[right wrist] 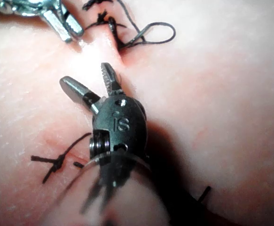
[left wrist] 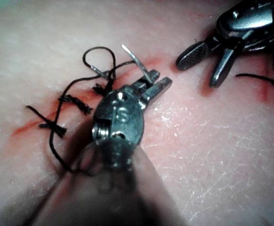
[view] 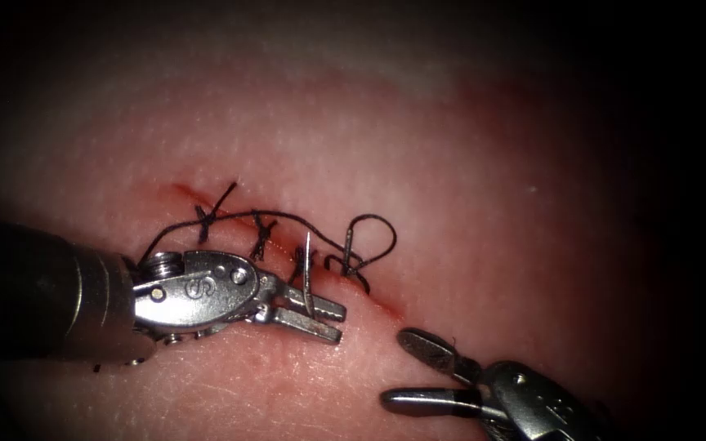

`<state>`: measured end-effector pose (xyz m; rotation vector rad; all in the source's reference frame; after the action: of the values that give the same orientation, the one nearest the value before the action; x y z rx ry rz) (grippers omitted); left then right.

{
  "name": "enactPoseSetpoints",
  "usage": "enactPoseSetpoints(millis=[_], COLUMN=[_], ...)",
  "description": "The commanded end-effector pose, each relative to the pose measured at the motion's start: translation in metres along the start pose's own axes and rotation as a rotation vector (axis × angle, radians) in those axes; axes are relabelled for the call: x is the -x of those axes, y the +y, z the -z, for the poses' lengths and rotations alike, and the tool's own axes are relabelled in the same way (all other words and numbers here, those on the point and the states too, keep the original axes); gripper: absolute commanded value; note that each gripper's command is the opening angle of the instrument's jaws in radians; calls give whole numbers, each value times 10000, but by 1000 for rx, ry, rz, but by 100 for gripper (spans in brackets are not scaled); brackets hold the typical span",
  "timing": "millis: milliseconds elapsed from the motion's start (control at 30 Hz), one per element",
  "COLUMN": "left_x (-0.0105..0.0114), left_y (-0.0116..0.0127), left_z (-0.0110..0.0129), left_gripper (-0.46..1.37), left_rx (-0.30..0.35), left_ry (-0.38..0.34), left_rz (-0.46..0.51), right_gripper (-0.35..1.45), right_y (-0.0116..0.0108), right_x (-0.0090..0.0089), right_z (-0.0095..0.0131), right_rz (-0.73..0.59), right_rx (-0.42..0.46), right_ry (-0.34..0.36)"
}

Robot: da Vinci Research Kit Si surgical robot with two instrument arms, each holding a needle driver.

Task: Wound Closure
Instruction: Use the left gripper to pull the needle through the tissue

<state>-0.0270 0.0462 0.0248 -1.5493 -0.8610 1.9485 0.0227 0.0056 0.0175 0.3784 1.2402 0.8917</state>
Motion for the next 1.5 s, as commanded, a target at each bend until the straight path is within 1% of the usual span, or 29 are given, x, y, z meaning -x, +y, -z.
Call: enactPoseSetpoints(millis=[33,67,200,233,300,333,400,433,567,700,767,800,833,867,933,1067,1267,1333,1400,1433,1467,1500], left_x=[-1,-1,-1,-2,-4,-6,-10,-12,-25,-42,-50,-56,-59,-64,-68,-76,-82,-83,-87,-89,-91,-97], left_y=[1,1,2,2,3,4,5,5,7,13,15,17,19,22,24,29,37,39,42,43,42,40], left_z=[-2,-2,-2,-1,1,3,6,9,20,36,42,48,50,57,61,75,90,93,98,99,100,101], left_gripper=[-35,-35,-35,-35,-35,-35,-35,-35,-35,-35,-35,-35,-35,-35,-35,-35,-35,-35,-35,-35,-35,-35], left_rx=[15,15,19,24,32,35,40,46,54,72,92,119,130,165,186,250,297,308,321,326,328,312], left_ry=[-5,-8,-15,-15,-25,-28,-32,-35,-42,-53,-56,-62,-67,-65,-61,-55,-36,-32,-12,13,27,68], left_rz=[38,73,149,185,226,257,302,333,411,444,456,477,484,496,506,519,527,509,440,373,329,233], right_gripper=[41,42,37,34,29,22,14,14,9,0,-2,-3,-3,-5,-5,-3,2,5,16,26,33,44], right_y=[5,6,13,18,23,26,30,31,32,32,32,32,32,32,32,33,32,32,32,32,32,31], right_x=[2,5,16,21,27,32,38,42,54,60,60,60,59,57,55,51,51,51,51,51,51,51], right_z=[-4,-9,-20,-23,-25,-26,-27,-27,-28,-28,-29,-29,-29,-29,-29,-31,-32,-31,-32,-32,-32,-32], right_rz=[32,61,139,176,202,215,226,231,236,238,238,237,237,235,233,230,230,230,229,229,229,229], right_rx=[20,36,64,87,109,123,138,145,152,154,154,154,154,155,156,157,158,158,158,158,158,158], right_ry=[-44,-76,-144,-177,-217,-240,-268,-282,-318,-333,-336,-336,-337,-337,-338,-339,-339,-339,-339,-339,-339,-339])
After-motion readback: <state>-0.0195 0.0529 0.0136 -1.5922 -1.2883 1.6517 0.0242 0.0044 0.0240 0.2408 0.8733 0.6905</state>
